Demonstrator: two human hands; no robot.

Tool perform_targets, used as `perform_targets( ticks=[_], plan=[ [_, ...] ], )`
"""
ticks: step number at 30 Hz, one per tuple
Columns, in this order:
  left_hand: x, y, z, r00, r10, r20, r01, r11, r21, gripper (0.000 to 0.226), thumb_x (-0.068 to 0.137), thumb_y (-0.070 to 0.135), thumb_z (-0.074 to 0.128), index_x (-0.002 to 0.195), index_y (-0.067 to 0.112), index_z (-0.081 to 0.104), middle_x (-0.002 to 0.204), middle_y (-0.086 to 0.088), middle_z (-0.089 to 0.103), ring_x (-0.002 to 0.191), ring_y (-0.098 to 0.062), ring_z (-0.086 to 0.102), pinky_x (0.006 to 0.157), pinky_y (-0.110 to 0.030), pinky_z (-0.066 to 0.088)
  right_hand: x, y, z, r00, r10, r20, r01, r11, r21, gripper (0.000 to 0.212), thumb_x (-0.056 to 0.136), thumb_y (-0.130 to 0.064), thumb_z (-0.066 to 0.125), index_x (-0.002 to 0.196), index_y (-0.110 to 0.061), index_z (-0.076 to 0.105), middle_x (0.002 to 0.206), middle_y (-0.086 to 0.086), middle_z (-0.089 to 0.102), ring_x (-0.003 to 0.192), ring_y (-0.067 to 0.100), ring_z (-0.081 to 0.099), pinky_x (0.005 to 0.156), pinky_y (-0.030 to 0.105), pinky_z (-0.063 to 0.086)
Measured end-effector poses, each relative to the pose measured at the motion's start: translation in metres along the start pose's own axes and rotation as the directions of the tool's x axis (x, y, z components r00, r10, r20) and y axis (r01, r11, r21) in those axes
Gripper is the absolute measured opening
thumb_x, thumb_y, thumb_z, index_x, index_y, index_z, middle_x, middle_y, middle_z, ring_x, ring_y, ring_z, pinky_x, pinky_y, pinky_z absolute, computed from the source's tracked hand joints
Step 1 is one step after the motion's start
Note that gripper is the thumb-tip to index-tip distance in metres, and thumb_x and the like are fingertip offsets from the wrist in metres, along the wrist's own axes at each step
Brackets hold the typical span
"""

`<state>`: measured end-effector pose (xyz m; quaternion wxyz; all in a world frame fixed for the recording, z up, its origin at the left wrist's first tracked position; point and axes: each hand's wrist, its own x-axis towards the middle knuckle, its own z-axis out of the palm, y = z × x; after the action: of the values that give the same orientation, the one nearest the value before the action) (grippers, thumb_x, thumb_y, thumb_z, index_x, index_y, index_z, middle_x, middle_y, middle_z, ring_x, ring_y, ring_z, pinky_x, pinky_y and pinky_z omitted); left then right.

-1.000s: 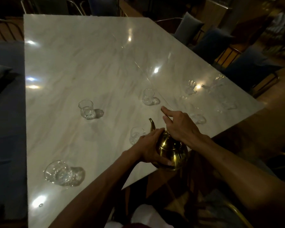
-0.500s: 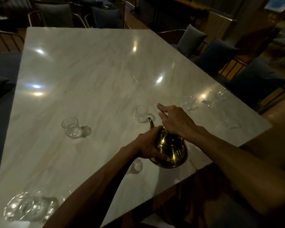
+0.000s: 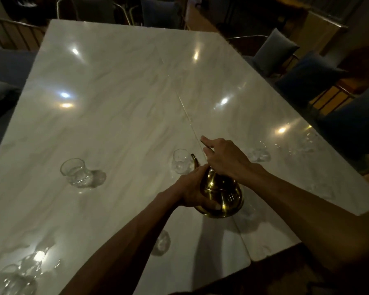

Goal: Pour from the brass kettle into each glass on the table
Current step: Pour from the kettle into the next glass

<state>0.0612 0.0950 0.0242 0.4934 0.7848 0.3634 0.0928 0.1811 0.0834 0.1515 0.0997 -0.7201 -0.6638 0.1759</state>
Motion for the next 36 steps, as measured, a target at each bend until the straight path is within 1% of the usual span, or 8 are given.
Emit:
perform_targets(
  ticks=[6, 11, 15, 19, 23, 27, 31, 36],
  plan=[
    [0.021, -0.012, -0.006, 0.998, -0.042, -0.041, 0.039, 0.997, -0.073, 0.117, 0.064, 0.049, 0.096, 0.159, 0.039, 0.028, 0.157, 0.007, 0.051, 0.144, -0.023, 0.051, 0.117, -0.051, 0.046, 0.038, 0.004, 0.003, 0.996, -0.022, 0.089, 0.025, 0.999, -0.029, 0.046, 0.101, -0.025, 0.044, 0.146, -0.024, 0.040, 0.141, 0.011, 0.052, 0.118, 0.025, 0.058, 0.096, 0.031, 0.045],
    [0.027, -0.020, -0.006, 0.997, -0.050, -0.055, 0.043, 0.990, -0.133, 0.112, 0.068, 0.042, 0.097, 0.158, 0.035, 0.032, 0.156, 0.006, 0.052, 0.143, -0.021, 0.051, 0.118, -0.050, 0.046, 0.061, 0.005, 0.012, 0.987, -0.010, 0.162, 0.020, 0.998, -0.062, 0.045, 0.100, -0.026, 0.045, 0.145, -0.026, 0.043, 0.144, 0.008, 0.049, 0.124, 0.025, 0.053, 0.094, 0.028, 0.043],
    [0.029, -0.024, -0.005, 0.996, -0.073, -0.047, 0.063, 0.981, -0.182, 0.117, 0.061, 0.055, 0.094, 0.158, 0.040, 0.030, 0.156, 0.008, 0.052, 0.144, -0.021, 0.051, 0.117, -0.052, 0.047, 0.070, 0.005, 0.016, 0.979, 0.006, 0.204, 0.009, 0.997, -0.075, 0.045, 0.100, -0.026, 0.045, 0.145, -0.024, 0.044, 0.144, 0.008, 0.050, 0.119, 0.025, 0.057, 0.091, 0.029, 0.046],
    [0.032, -0.026, -0.003, 0.997, -0.069, -0.029, 0.062, 0.975, -0.211, 0.121, 0.058, 0.061, 0.092, 0.159, 0.043, 0.028, 0.157, 0.009, 0.051, 0.145, -0.021, 0.050, 0.117, -0.053, 0.047, 0.072, 0.006, 0.017, 0.975, 0.029, 0.220, -0.013, 0.997, -0.072, 0.045, 0.099, -0.025, 0.046, 0.144, -0.021, 0.046, 0.142, 0.008, 0.052, 0.120, 0.025, 0.056, 0.092, 0.029, 0.045],
    [0.033, -0.028, -0.002, 0.998, -0.053, -0.026, 0.046, 0.974, -0.223, 0.118, 0.059, 0.059, 0.092, 0.158, 0.043, 0.030, 0.155, 0.009, 0.053, 0.144, -0.020, 0.052, 0.116, -0.053, 0.047, 0.072, 0.003, 0.015, 0.972, 0.010, 0.233, 0.013, 0.995, -0.096, 0.043, 0.100, -0.022, 0.046, 0.142, -0.020, 0.048, 0.139, 0.011, 0.054, 0.118, 0.026, 0.057, 0.091, 0.030, 0.045],
    [0.033, -0.027, -0.001, 0.998, -0.061, -0.023, 0.054, 0.971, -0.235, 0.120, 0.057, 0.061, 0.092, 0.158, 0.044, 0.029, 0.156, 0.009, 0.052, 0.144, -0.021, 0.051, 0.117, -0.054, 0.047, 0.072, 0.002, 0.014, 0.975, 0.022, 0.221, -0.001, 0.996, -0.091, 0.044, 0.099, -0.023, 0.047, 0.143, -0.021, 0.047, 0.140, 0.009, 0.053, 0.120, 0.025, 0.056, 0.092, 0.029, 0.044],
    [0.034, -0.028, -0.001, 0.998, -0.053, -0.017, 0.048, 0.969, -0.241, 0.120, 0.058, 0.058, 0.093, 0.159, 0.042, 0.029, 0.156, 0.009, 0.052, 0.145, -0.021, 0.051, 0.117, -0.053, 0.047, 0.071, 0.002, 0.014, 0.974, 0.013, 0.228, 0.009, 0.995, -0.098, 0.044, 0.099, -0.021, 0.047, 0.144, -0.020, 0.046, 0.142, 0.008, 0.052, 0.121, 0.024, 0.056, 0.094, 0.029, 0.044],
    [0.035, -0.030, -0.001, 0.998, -0.060, -0.007, 0.057, 0.968, -0.245, 0.119, 0.058, 0.062, 0.091, 0.158, 0.042, 0.030, 0.156, 0.009, 0.052, 0.144, -0.021, 0.051, 0.117, -0.053, 0.047, 0.073, 0.000, 0.014, 0.971, 0.008, 0.238, 0.018, 0.994, -0.110, 0.044, 0.100, -0.021, 0.045, 0.144, -0.020, 0.045, 0.143, 0.008, 0.051, 0.122, 0.025, 0.055, 0.094, 0.030, 0.044]
  ],
)
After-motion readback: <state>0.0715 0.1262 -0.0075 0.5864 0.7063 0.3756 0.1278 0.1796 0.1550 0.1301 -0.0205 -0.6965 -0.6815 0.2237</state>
